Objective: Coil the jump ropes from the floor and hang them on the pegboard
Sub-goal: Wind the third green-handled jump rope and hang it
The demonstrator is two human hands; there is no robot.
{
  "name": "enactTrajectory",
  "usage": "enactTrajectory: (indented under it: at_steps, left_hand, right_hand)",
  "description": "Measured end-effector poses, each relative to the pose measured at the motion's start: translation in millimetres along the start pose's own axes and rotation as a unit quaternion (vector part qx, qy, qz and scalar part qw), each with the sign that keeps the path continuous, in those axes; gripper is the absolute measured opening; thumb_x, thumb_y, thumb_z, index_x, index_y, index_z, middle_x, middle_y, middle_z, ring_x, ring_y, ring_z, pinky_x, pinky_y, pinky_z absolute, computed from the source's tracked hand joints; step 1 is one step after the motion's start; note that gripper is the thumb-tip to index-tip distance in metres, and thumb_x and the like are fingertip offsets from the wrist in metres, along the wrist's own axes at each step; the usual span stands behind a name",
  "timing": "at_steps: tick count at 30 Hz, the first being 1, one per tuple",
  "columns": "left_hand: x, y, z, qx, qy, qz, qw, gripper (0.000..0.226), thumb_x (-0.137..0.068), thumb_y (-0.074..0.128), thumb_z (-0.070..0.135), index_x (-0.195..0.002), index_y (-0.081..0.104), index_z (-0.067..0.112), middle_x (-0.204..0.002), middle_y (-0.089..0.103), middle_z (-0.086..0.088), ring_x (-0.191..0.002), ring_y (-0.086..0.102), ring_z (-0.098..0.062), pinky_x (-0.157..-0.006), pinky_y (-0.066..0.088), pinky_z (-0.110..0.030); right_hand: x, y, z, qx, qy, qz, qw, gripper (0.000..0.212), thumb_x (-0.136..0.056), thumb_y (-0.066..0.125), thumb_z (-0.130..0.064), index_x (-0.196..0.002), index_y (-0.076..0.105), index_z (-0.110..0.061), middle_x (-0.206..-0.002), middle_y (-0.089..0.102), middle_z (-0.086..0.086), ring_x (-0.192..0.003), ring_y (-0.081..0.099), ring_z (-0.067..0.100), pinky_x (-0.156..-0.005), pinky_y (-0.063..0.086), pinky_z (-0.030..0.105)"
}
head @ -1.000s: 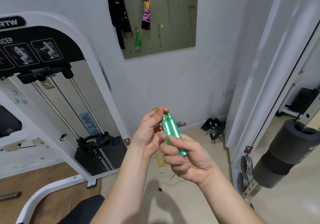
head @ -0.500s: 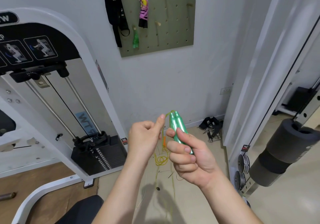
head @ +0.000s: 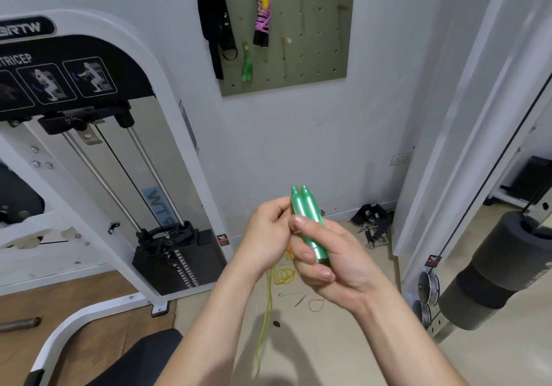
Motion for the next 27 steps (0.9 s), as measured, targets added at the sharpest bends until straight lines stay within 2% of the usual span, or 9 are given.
enactTrajectory:
  at_steps: [3,6,8,10,12,16,21,25,27]
  left_hand:
    - [11,8,15,-0.329,0.103,-0.023,0.939,0.020,-0.087,0.045,0.005,-0.088,0.059,0.020,-0.076,0.061,0.002,-0.078,0.057,-0.020,-0.065,0.041,-0.032]
    - [21,11,31,-0.461,0.167,0.000,0.871,0.016,-0.088,0.046,0.009,-0.095,0.054,0.021,-0.079,0.049,0.004,-0.084,0.054,-0.023,-0.063,0.029,-0.030]
    - [26,17,39,-0.496,0.199,-0.001,0.845,0.017,-0.089,0.047,0.010,-0.098,0.056,0.022,-0.083,0.051,0.003,-0.084,0.051,-0.022,-0.065,0.027,-0.027]
    - [29,23,43,-0.507,0.221,-0.021,0.833,0.018,-0.086,0.049,0.006,-0.096,0.057,0.019,-0.080,0.046,0.003,-0.077,0.040,-0.020,-0.066,0.031,-0.028]
    - [30,30,47,-0.514,0.260,-0.037,0.817,0.020,-0.072,0.058,-0.003,-0.082,0.059,0.014,-0.071,0.044,0.003,-0.068,0.031,-0.018,-0.060,0.037,-0.030]
    - [29,30,60,-0.505,0.321,-0.047,0.800,0.025,-0.055,0.065,-0.009,-0.066,0.058,0.012,-0.060,0.056,0.000,-0.056,0.033,-0.020,-0.048,0.047,-0.030]
    - [35,21,92,-0.446,0.370,-0.048,0.813,0.011,-0.062,0.070,0.011,-0.071,0.064,0.013,-0.060,0.059,0.001,-0.054,0.053,-0.024,-0.047,0.045,-0.028]
    - [19,2,96,-0.399,0.300,-0.045,0.866,0.028,-0.065,0.073,0.038,-0.084,0.073,0.017,-0.076,0.071,0.000,-0.067,0.064,-0.021,-0.062,0.052,-0.030]
    - [14,0,91,-0.395,0.240,-0.079,0.883,0.028,-0.070,0.079,0.040,-0.092,0.077,0.023,-0.085,0.075,0.002,-0.073,0.064,-0.009,-0.070,0.049,-0.023]
  right_hand:
    - [-4,-26,-13,0.167,-0.025,0.108,0.980,0.013,-0.091,0.058,-0.005,-0.083,0.049,-0.008,-0.052,0.040,0.006,-0.034,0.030,0.008,-0.032,0.022,0.015]
    - [-2,-44,-26,0.338,-0.030,0.182,0.923,0.013,-0.092,0.056,-0.003,-0.083,0.048,-0.008,-0.053,0.043,0.009,-0.035,0.034,0.013,-0.035,0.028,0.018]
    - [-2,-51,-41,0.488,-0.047,0.221,0.843,0.010,-0.091,0.057,-0.012,-0.085,0.049,-0.009,-0.059,0.050,0.009,-0.041,0.045,0.019,-0.041,0.038,0.025]
    - [-3,-49,-51,0.654,-0.038,0.230,0.720,0.012,-0.091,0.056,-0.023,-0.093,0.052,-0.012,-0.079,0.061,0.008,-0.068,0.059,0.026,-0.059,0.046,0.032]
    - [-4,-39,-54,0.758,-0.026,0.212,0.616,0.012,-0.094,0.050,-0.025,-0.092,0.046,-0.015,-0.095,0.064,0.009,-0.091,0.059,0.032,-0.065,0.040,0.034]
    - [-2,-14,-61,0.848,-0.032,0.168,0.501,0.009,-0.093,0.048,-0.022,-0.089,0.041,-0.018,-0.097,0.065,0.011,-0.093,0.062,0.036,-0.062,0.033,0.033]
    - [4,8,-69,0.892,-0.018,0.099,0.441,0.045,-0.088,0.051,-0.062,-0.098,0.057,-0.019,-0.101,0.067,0.008,-0.096,0.063,0.032,-0.064,0.036,0.031]
    - [11,18,-74,0.900,-0.002,0.054,0.433,0.058,-0.082,0.037,-0.078,-0.081,0.044,-0.021,-0.086,0.060,0.008,-0.089,0.061,0.032,-0.063,0.034,0.031]
    - [13,23,-75,0.911,-0.015,0.028,0.412,0.057,-0.084,0.033,-0.077,-0.076,0.040,-0.021,-0.075,0.054,0.005,-0.077,0.054,0.032,-0.063,0.034,0.031]
Point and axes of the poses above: each hand's wrist, its own x-axis away from the middle knuckle, its own y-axis out of the palm, z = x × y, the point moved 10 cm from there along -x, towards the middle knuckle
